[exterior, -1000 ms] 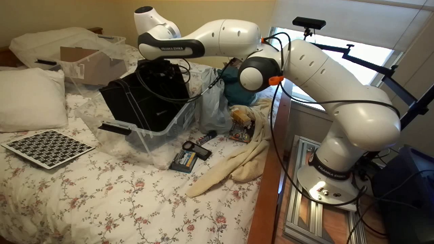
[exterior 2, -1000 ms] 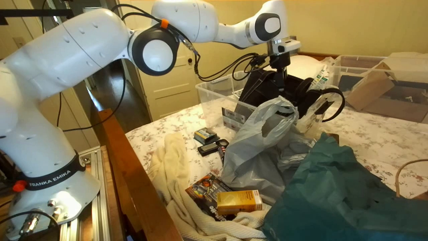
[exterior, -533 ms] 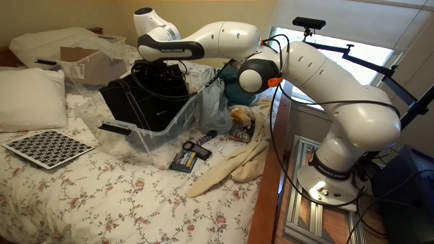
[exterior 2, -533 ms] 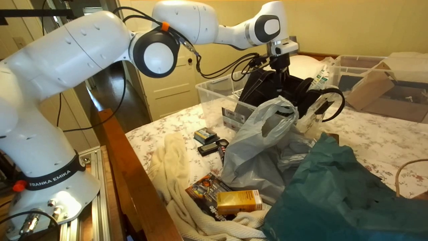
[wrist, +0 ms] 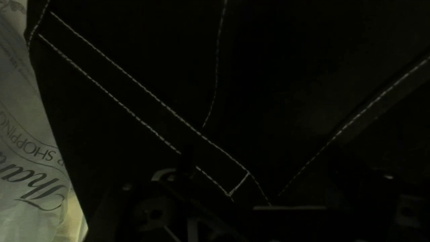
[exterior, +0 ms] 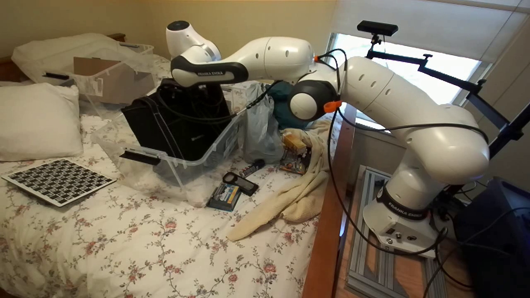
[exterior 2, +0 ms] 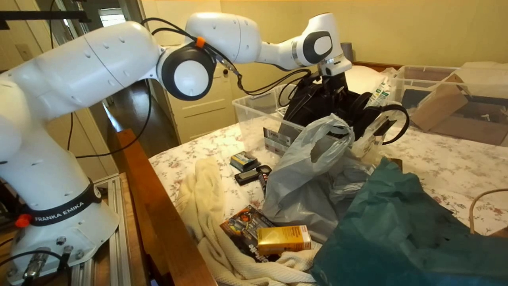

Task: Remove the white box from the front small pocket of the black bag and put it in the big pocket

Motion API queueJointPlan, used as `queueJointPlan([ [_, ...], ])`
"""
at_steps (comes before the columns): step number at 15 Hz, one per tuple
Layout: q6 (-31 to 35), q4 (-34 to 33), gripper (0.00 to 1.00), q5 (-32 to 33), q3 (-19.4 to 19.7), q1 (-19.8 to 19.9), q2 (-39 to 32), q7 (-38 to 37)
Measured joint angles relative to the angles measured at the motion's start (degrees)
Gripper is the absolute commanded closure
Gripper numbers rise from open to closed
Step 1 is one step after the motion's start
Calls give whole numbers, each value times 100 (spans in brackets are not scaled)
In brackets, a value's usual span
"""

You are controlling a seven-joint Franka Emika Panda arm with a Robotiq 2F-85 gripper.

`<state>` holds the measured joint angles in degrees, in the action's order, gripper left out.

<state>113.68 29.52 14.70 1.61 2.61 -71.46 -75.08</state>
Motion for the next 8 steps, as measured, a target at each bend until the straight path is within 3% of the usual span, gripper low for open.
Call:
queueJointPlan([
  [1, 71, -1, 25, 0, 16, 0, -35, -62],
  [3, 139, -1, 32, 0, 40, 0, -80, -140],
  [8, 156, -9, 69, 0, 60, 2, -115, -173],
])
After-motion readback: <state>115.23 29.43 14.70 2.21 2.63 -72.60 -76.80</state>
